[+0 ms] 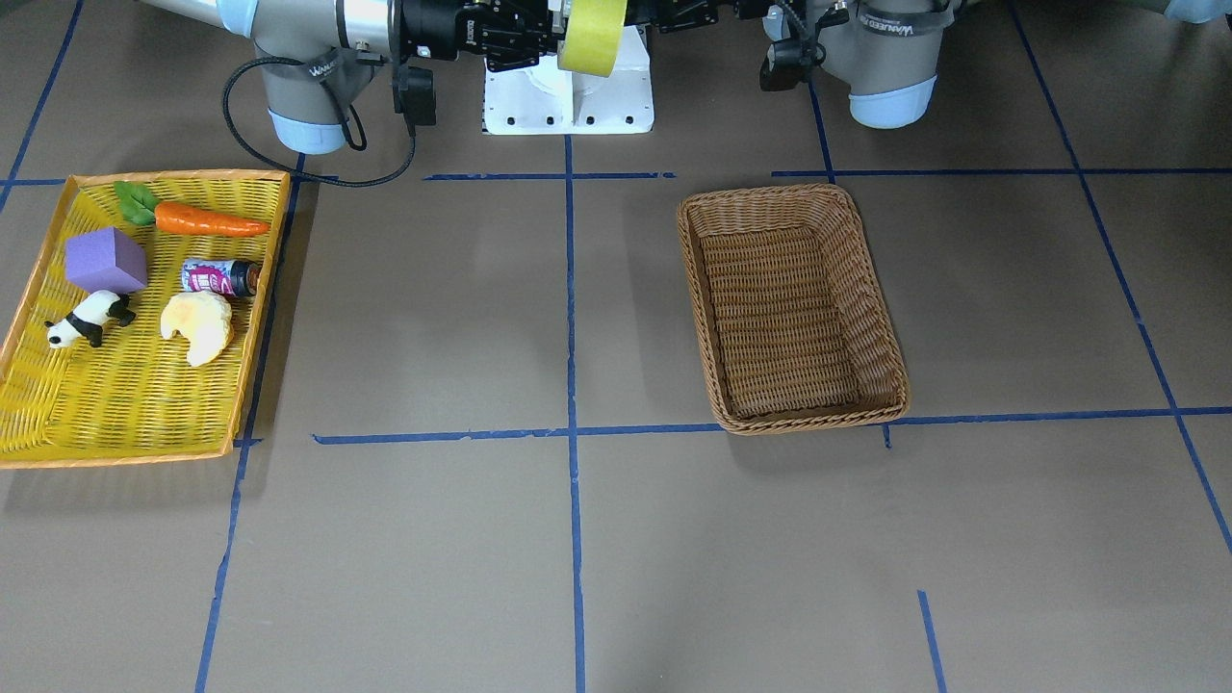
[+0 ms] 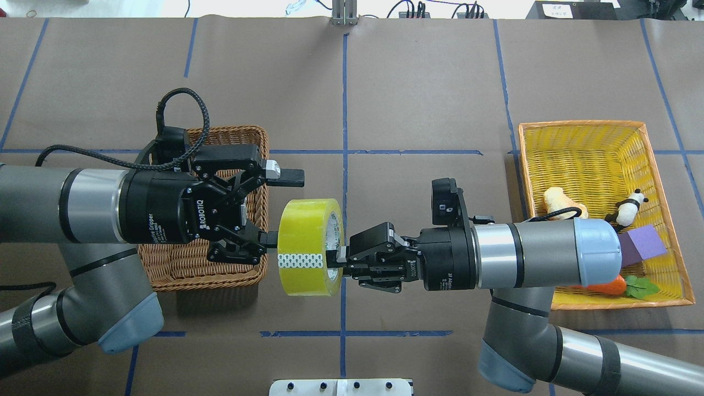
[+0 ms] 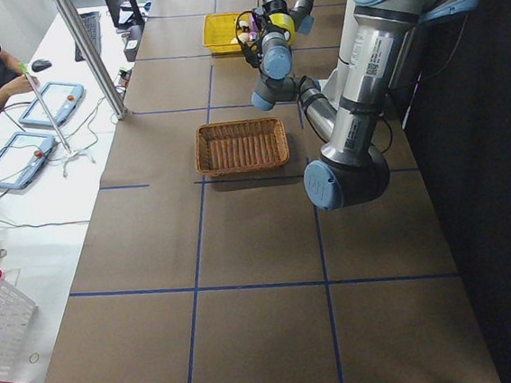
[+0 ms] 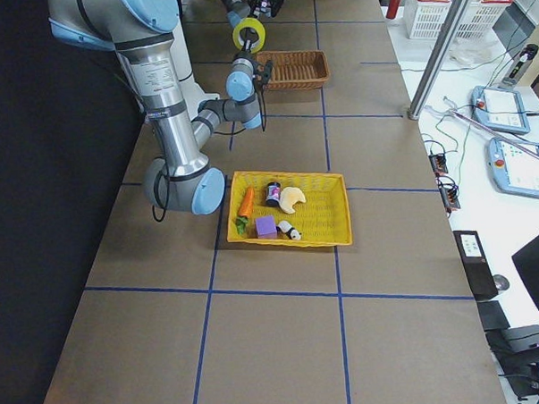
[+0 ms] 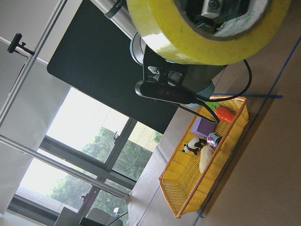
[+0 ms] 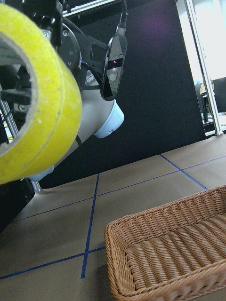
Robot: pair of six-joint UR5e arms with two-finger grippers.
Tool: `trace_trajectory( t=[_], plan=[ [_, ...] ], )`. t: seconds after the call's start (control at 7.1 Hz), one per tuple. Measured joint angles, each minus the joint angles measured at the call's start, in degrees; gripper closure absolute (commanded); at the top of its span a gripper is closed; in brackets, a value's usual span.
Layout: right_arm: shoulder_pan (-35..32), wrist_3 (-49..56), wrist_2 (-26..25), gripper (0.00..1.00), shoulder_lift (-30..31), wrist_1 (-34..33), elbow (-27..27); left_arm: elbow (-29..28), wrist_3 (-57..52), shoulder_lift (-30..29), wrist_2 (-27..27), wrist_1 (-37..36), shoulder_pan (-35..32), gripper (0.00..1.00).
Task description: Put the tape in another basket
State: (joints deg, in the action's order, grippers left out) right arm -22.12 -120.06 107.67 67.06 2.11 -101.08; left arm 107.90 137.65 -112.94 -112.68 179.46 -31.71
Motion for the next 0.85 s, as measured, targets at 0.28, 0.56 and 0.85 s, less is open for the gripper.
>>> trace_trajectory(
  t=[0.28, 0.56, 0.85],
  plan=[
    [0.25, 0.00, -0.19, 0.96, 0.00, 0.00, 0.00, -0.04, -0.01, 0.00, 0.00, -0.05, 0.12, 0.07],
    [0.31, 0.08, -0.28, 0.52, 0.00, 0.02, 0.00, -0.01, 0.11, 0.00, 0.00, -0.07, 0.21, 0.43],
    [0.42, 0.28, -0.22, 0.00, 0.01, 0.37, 0.00, 0.02, 0.18, 0.05, 0.00, -0.08, 0.30, 0.80]
  ],
)
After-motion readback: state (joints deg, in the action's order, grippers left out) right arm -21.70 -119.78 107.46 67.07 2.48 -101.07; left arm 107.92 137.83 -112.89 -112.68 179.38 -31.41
